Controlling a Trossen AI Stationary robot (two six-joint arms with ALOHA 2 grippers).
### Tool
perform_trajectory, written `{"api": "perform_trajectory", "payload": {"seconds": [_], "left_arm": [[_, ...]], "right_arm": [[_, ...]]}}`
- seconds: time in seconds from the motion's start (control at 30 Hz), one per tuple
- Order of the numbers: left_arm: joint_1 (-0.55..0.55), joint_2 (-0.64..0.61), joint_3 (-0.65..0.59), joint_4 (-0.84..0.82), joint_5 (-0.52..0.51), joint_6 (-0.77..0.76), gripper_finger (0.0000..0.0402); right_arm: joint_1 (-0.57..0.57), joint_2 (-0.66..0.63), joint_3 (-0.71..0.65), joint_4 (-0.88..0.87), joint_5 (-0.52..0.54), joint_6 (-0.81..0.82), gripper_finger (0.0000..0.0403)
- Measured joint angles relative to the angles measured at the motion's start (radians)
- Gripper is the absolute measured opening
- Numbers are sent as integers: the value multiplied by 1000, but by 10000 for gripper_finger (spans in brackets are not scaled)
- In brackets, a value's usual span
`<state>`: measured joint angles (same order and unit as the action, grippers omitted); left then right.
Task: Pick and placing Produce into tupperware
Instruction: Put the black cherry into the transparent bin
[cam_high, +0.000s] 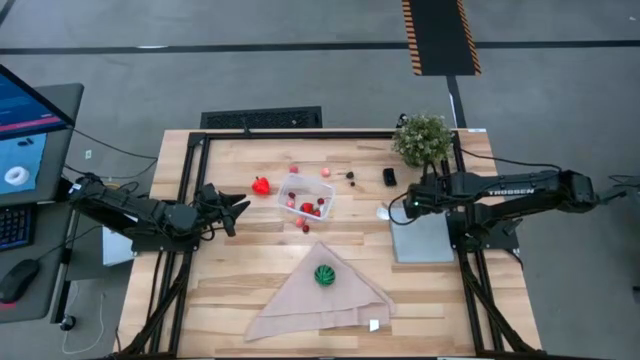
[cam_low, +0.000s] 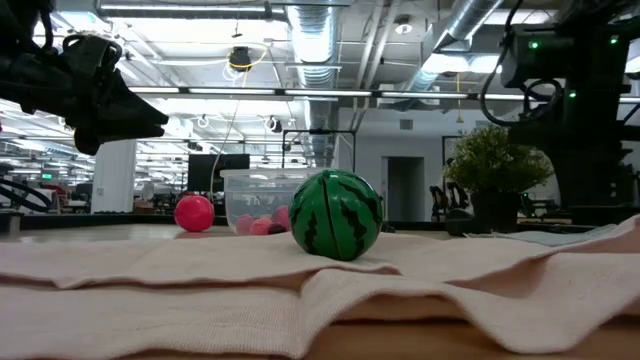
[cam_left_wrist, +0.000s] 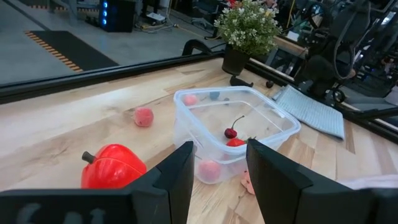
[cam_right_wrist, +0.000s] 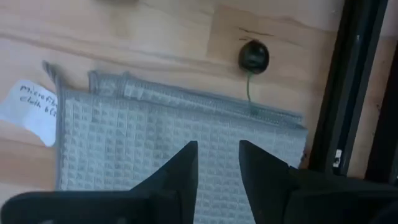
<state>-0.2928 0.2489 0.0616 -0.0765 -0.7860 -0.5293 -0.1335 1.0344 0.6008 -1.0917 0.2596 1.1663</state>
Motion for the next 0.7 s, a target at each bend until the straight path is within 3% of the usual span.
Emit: {"api": "perform_trajectory", "payload": {"seconds": [0.27,0.7], "left_arm": [[0,0,0,-1,2,0,139],[0,0,0,-3,5,7,139]], "right_arm": [[-66,9,0,2,7,-64,123],[-230,157,1,97,-31,-226,183]]}}
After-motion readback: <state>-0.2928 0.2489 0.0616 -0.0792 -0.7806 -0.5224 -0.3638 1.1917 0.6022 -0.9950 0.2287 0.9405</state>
